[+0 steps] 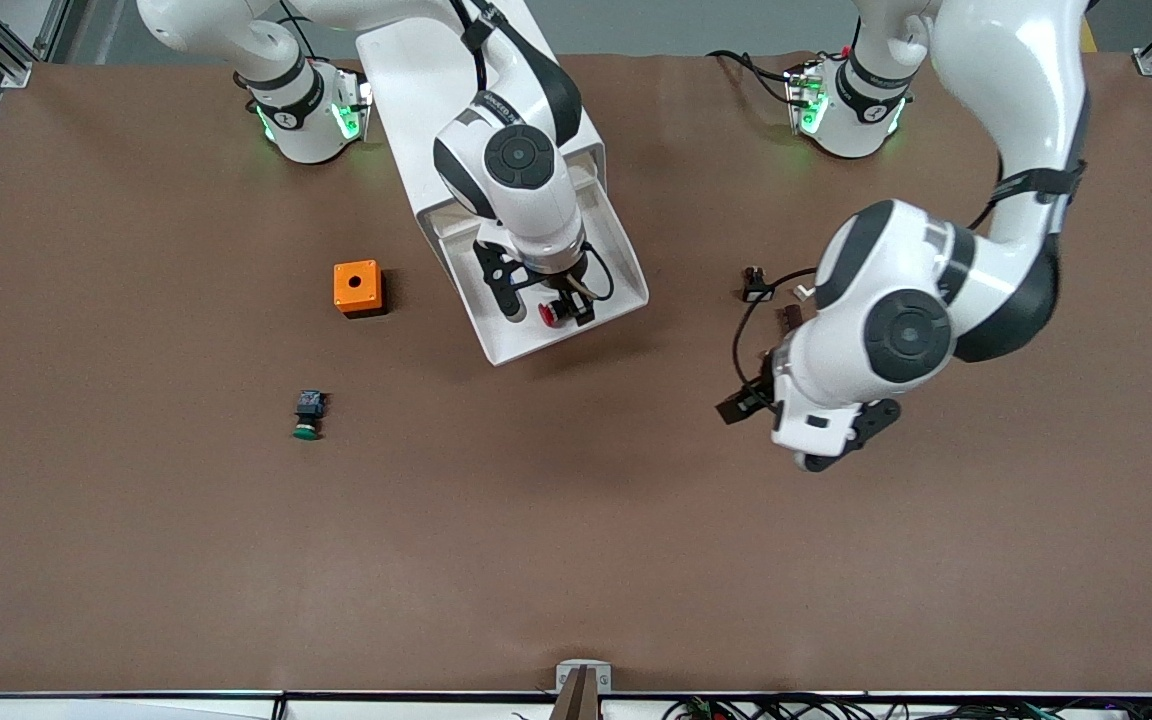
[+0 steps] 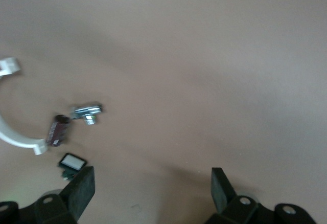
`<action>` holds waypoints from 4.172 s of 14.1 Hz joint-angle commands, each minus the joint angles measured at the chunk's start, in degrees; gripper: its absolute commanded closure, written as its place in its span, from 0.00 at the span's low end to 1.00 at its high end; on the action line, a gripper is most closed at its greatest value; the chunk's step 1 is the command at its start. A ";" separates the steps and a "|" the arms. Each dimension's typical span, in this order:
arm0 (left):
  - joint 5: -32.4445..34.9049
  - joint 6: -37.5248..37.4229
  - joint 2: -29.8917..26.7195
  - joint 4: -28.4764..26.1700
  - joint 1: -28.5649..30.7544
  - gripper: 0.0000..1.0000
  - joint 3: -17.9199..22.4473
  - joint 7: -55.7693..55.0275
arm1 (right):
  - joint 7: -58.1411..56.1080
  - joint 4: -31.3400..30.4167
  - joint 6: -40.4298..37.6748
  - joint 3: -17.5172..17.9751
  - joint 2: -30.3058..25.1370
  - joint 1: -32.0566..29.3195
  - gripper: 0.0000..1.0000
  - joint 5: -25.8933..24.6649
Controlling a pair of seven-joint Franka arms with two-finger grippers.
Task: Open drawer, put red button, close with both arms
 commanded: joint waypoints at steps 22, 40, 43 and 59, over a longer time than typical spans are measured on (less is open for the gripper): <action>-8.08 15.86 4.94 -13.90 -19.70 0.00 -10.75 -21.91 | -109.31 11.65 -45.75 -5.06 -16.49 -42.45 0.00 -7.20; 7.81 12.43 -1.90 -13.12 -8.39 0.00 -10.05 -24.47 | -111.35 16.31 -46.10 -4.80 -15.52 -44.74 0.00 -8.36; 11.60 8.58 -5.94 -12.24 -0.92 0.00 -10.13 -20.89 | -111.44 15.96 -48.39 -4.53 -17.10 -43.95 0.00 -8.70; 9.42 -10.33 -30.19 -14.24 25.38 0.00 -5.14 35.07 | -113.45 5.06 -41.18 -4.88 -27.39 -45.26 0.00 -8.00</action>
